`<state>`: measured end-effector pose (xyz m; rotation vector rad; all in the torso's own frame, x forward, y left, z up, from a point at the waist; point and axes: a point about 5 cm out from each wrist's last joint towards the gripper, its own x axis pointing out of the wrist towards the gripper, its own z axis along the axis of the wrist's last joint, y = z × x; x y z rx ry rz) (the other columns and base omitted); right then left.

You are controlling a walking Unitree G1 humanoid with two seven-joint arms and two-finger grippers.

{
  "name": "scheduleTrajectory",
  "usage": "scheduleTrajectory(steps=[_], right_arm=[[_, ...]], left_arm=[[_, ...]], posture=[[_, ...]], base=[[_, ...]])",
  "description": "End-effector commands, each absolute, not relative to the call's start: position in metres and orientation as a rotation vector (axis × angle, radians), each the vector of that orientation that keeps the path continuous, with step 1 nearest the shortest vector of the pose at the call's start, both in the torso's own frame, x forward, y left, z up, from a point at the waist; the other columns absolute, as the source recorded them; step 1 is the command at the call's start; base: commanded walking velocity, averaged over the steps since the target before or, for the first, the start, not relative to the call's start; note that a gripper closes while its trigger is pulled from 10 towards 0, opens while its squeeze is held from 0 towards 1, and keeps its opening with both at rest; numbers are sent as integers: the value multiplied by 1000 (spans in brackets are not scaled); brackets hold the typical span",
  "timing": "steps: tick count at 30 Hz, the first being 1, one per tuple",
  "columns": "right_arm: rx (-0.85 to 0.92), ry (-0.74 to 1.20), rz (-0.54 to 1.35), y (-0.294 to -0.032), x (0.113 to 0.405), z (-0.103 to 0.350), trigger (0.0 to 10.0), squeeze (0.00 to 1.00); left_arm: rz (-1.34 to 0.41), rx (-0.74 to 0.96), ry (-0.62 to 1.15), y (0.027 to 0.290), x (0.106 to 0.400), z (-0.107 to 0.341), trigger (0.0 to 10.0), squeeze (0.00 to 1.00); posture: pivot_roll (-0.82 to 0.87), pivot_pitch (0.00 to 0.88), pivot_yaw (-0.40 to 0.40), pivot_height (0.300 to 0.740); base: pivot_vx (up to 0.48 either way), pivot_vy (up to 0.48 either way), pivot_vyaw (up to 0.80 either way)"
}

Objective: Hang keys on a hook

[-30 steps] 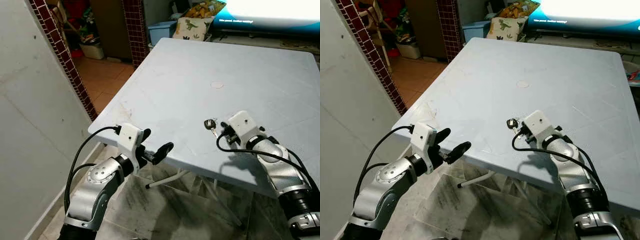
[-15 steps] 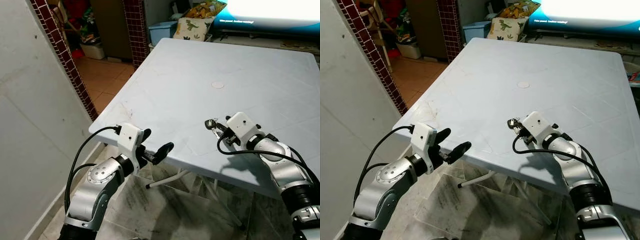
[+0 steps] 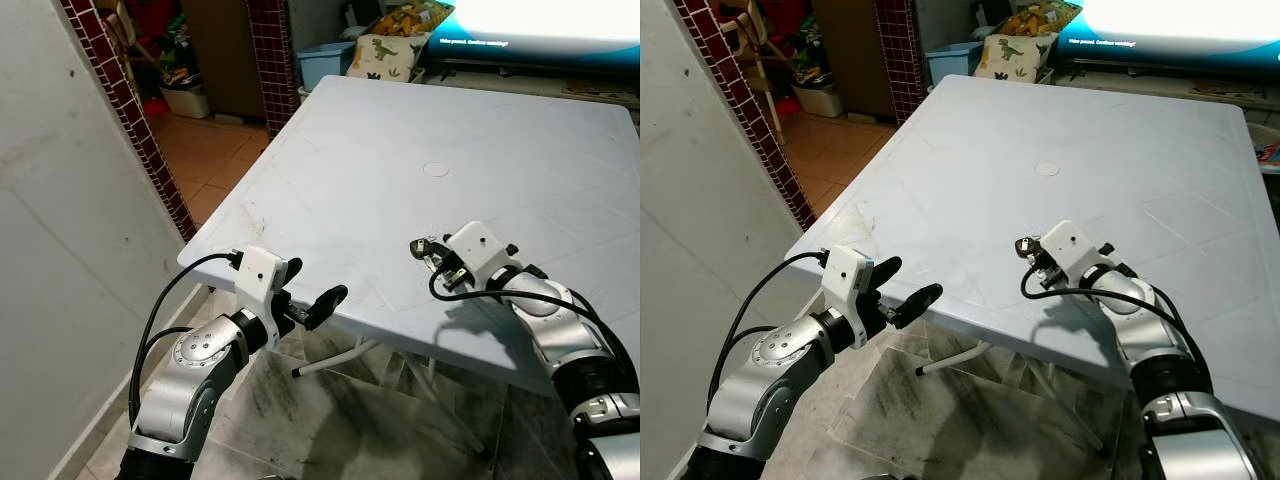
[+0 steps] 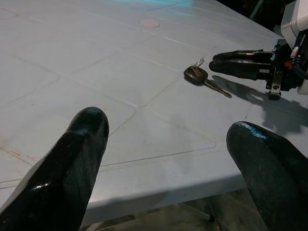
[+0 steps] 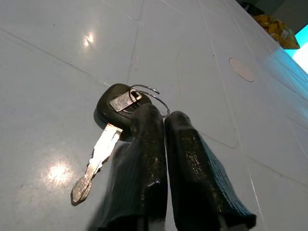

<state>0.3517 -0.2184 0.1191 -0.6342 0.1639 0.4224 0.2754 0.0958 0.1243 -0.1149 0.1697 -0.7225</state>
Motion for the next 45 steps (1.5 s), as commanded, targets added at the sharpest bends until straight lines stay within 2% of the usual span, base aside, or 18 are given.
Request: scheduleTrajectory(steps=[1, 20, 33, 40, 45], right_arm=[[-624, 143, 426, -216, 354, 122, 0, 0], [-616, 148, 427, -215, 353, 118, 0, 0], [-581, 83, 346, -214, 358, 135, 0, 0], [-503, -174, 259, -194, 356, 180, 0, 0], [-498, -235, 264, -182, 356, 196, 0, 0]], left_arm=[[-731, -110, 160, 97, 275, 128, 10000, 0], [-730, -111, 161, 96, 274, 128, 10000, 0], [-726, -112, 160, 97, 274, 128, 10000, 0], [-723, -114, 155, 97, 276, 128, 10000, 0], [-725, -117, 152, 95, 277, 129, 10000, 0]], posture=[[13, 51, 116, 740], [10, 47, 111, 740], [10, 44, 107, 740], [3, 43, 110, 740], [-1, 40, 114, 740]], base=[[0, 0, 0], [0, 0, 0], [0, 0, 0], [0, 0, 0], [0, 0, 0]])
